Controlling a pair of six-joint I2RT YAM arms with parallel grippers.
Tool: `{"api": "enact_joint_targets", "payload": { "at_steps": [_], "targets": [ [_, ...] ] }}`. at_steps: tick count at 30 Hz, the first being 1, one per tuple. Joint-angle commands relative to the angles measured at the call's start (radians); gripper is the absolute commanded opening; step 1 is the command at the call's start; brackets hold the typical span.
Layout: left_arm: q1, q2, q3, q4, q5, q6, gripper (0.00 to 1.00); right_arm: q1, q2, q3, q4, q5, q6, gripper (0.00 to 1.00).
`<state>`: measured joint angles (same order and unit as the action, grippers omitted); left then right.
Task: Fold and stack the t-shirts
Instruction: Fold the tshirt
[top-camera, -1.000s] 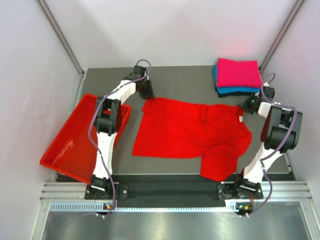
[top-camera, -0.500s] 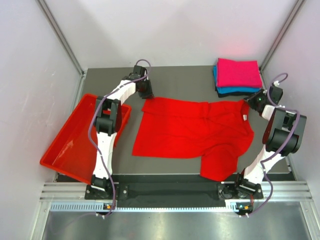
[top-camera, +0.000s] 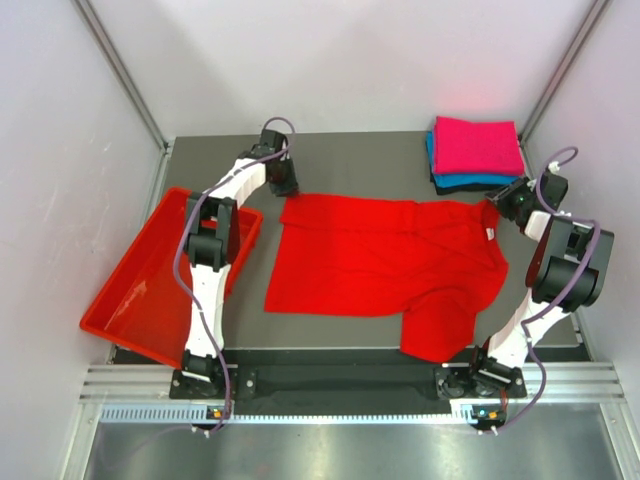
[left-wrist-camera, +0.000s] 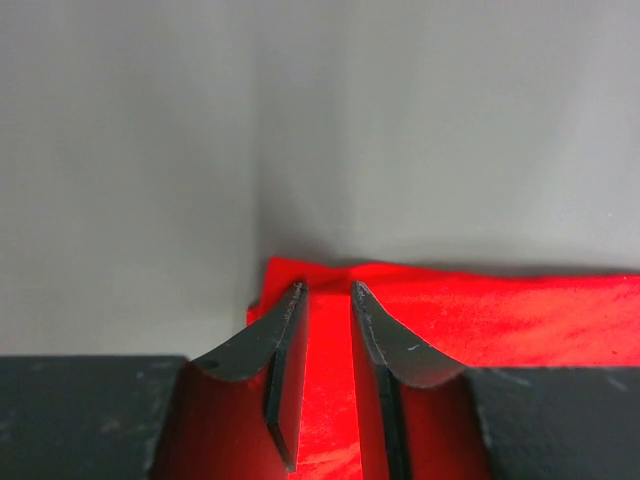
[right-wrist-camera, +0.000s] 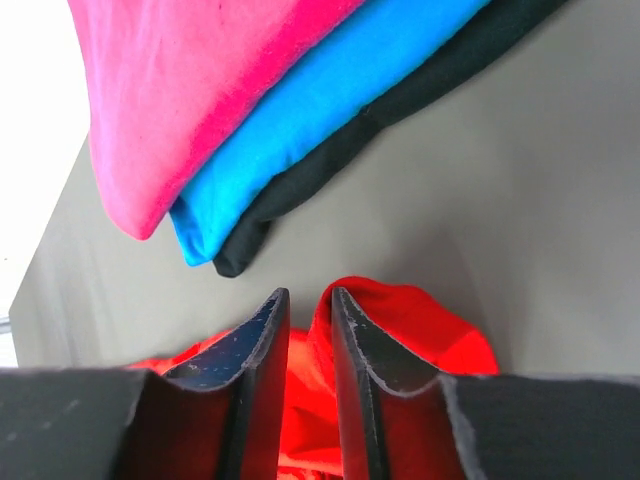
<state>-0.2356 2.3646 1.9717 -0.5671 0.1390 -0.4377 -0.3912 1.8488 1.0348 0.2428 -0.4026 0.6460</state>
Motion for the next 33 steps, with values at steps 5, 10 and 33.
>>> {"api": "enact_joint_targets", "payload": {
  "at_steps": [5,10,33],
  "targets": [
    [0.016,-0.107,0.019,-0.013,0.043,0.031,0.31,-0.012,-0.008,0.080,-0.075,0.033,-0.086,0.17],
    [-0.011,-0.104,0.039,0.024,0.132,0.011,0.32,-0.009,0.010,0.106,-0.134,0.051,-0.117,0.14],
    [-0.028,0.035,0.015,0.070,0.177,-0.033,0.31,0.179,0.020,0.361,-0.588,0.439,-0.227,0.29]
  ]
}}
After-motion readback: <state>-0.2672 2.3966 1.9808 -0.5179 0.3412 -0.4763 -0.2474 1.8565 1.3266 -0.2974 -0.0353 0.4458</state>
